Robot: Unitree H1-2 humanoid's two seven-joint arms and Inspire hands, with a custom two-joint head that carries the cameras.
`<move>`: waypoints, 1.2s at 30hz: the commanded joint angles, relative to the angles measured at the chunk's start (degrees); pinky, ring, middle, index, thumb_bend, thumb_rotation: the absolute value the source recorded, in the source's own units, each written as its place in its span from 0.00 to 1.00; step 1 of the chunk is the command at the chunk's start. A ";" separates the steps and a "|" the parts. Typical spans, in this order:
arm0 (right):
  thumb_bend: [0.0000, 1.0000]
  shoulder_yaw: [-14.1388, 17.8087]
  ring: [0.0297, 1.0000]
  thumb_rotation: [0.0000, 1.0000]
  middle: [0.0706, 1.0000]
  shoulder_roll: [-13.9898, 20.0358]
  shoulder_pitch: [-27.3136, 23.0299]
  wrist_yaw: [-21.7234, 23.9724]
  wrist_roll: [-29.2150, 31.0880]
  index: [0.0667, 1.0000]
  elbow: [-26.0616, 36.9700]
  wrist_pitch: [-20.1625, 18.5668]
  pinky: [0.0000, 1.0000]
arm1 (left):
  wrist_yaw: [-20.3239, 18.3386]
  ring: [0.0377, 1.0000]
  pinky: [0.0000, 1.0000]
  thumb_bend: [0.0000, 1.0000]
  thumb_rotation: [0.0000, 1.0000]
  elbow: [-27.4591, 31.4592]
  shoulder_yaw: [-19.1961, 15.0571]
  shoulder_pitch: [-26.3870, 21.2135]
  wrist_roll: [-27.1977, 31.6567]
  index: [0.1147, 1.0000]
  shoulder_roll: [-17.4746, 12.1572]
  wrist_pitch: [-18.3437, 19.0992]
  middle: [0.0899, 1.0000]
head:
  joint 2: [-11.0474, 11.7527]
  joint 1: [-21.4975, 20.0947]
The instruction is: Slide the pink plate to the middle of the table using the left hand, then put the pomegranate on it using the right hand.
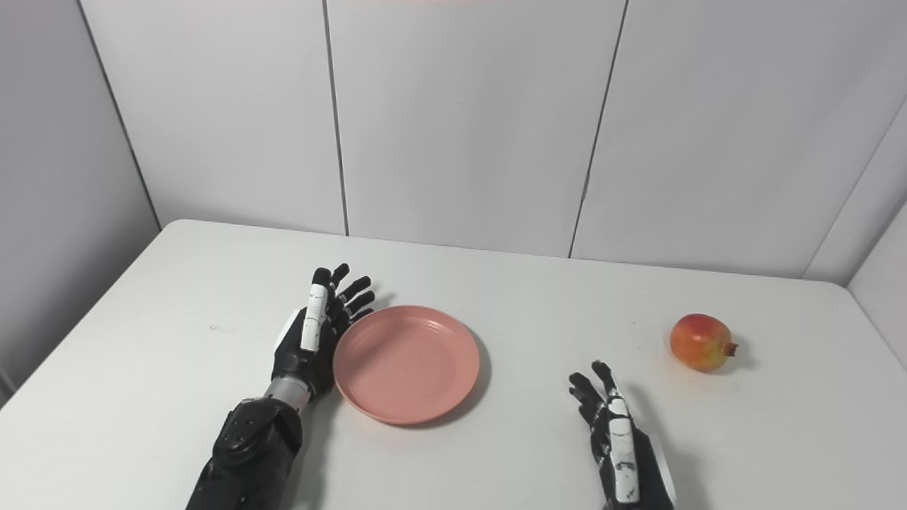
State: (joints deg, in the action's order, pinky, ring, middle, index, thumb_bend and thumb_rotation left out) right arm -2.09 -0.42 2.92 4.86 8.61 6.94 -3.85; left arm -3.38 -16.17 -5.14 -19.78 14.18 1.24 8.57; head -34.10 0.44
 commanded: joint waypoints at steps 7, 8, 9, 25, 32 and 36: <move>0.82 -0.96 0.91 0.99 0.86 -1.37 -0.06 -0.88 -0.87 0.93 0.88 -2.81 0.97 | -0.44 0.88 0.87 0.97 0.90 -0.10 1.13 0.09 0.14 0.96 0.78 1.63 0.87 | -0.71 -3.89; 0.83 -1.05 0.91 0.98 0.85 -1.52 -0.11 -1.03 -0.96 0.93 0.85 -2.91 0.97 | -0.40 0.88 0.88 0.96 0.90 -0.11 1.10 0.13 0.13 0.96 0.79 1.52 0.87 | -0.71 -3.89; 0.84 -1.18 0.90 0.98 0.84 -1.70 -0.13 -1.21 -1.12 0.92 0.82 -2.95 0.97 | -0.38 0.88 0.89 0.95 0.90 -0.07 1.04 0.19 0.14 0.96 0.76 1.44 0.87 | -0.76 -5.10; 0.83 -2.51 0.90 0.98 0.84 -2.94 -0.14 -2.72 -2.82 0.91 0.96 -2.74 0.98 | 0.52 0.88 0.88 0.92 0.90 1.70 1.55 2.24 -1.42 1.00 2.18 -0.75 0.90 | -1.23 -8.53; 0.84 -2.69 0.90 0.98 0.84 -3.08 -0.24 -2.85 -3.34 0.91 0.58 -2.38 0.98 | -0.17 0.89 0.89 0.91 0.90 2.60 2.46 3.03 -1.42 1.00 2.22 -0.52 0.90 | -1.26 -9.12; 0.83 -2.77 0.90 0.99 0.84 -3.01 -0.11 -2.80 -3.52 0.92 0.70 -2.32 0.98 | -0.15 0.89 0.89 0.91 0.88 2.84 2.66 3.48 -1.28 1.00 2.74 -0.74 0.90 | -1.32 -9.02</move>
State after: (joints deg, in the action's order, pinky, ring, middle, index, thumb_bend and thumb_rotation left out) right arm -4.09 -2.57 2.89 1.63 5.07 7.12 -4.29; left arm -3.24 -13.24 -3.05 -16.85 13.13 3.15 7.26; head -35.42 -8.61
